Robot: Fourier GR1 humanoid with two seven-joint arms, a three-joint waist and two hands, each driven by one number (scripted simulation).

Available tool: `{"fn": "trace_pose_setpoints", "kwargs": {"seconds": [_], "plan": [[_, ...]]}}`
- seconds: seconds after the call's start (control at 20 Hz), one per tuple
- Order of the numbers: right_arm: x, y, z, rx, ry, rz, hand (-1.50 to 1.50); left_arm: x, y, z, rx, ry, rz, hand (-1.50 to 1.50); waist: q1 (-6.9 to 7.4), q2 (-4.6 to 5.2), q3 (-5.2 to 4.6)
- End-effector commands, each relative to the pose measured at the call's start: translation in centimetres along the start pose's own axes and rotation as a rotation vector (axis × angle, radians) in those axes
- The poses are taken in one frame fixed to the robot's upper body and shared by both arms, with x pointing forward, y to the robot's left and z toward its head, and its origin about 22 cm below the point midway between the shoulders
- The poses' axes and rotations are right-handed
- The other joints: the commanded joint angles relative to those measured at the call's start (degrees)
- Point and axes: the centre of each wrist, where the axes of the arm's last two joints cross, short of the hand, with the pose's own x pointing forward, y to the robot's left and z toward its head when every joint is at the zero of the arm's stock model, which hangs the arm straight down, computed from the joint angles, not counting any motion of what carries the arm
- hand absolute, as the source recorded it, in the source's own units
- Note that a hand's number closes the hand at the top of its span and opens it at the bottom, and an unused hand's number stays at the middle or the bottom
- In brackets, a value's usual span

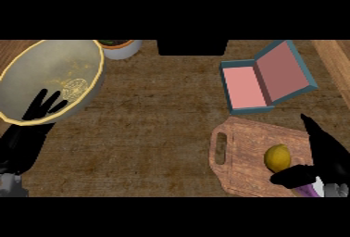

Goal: Pick the lemon from the cutting board and place it in the cardboard box

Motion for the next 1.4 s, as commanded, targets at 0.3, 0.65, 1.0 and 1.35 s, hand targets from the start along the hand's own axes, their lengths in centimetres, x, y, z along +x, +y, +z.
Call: {"fn": "trace_pose_setpoints", "kwargs": {"seconds": [0.3, 0.65, 1.0, 1.35], "plan": [[0.5, 2.1, -1.4, 0.055, 0.163, 0.059, -1.5, 0.2, 0.4, -0.4, 0.007, -0.008, -0.003, 0.0, -0.19, -0.02, 0.0], [1.6, 3.2, -2.1, 0.05, 0.178, 0.093, -1.5, 2.2, 0.2, 0.2, 0.004, -0.009, -0.007, 0.0, 0.22, -0.08, 0.03], [1.2, 2.0, -2.4, 0.085, 0.185, 0.088, -1.5, 0.4, 1.4, -0.3, 0.014, -0.02, -0.005, 0.0, -0.08, -0.04, 0.0], [0.6, 5.0, -4.7, 0.115, 0.192, 0.107, -1.5, 0.8, -0.6, -0.5, -0.001, -0.006, 0.007, 0.0, -0.05, 0.0, 0.02]]}}
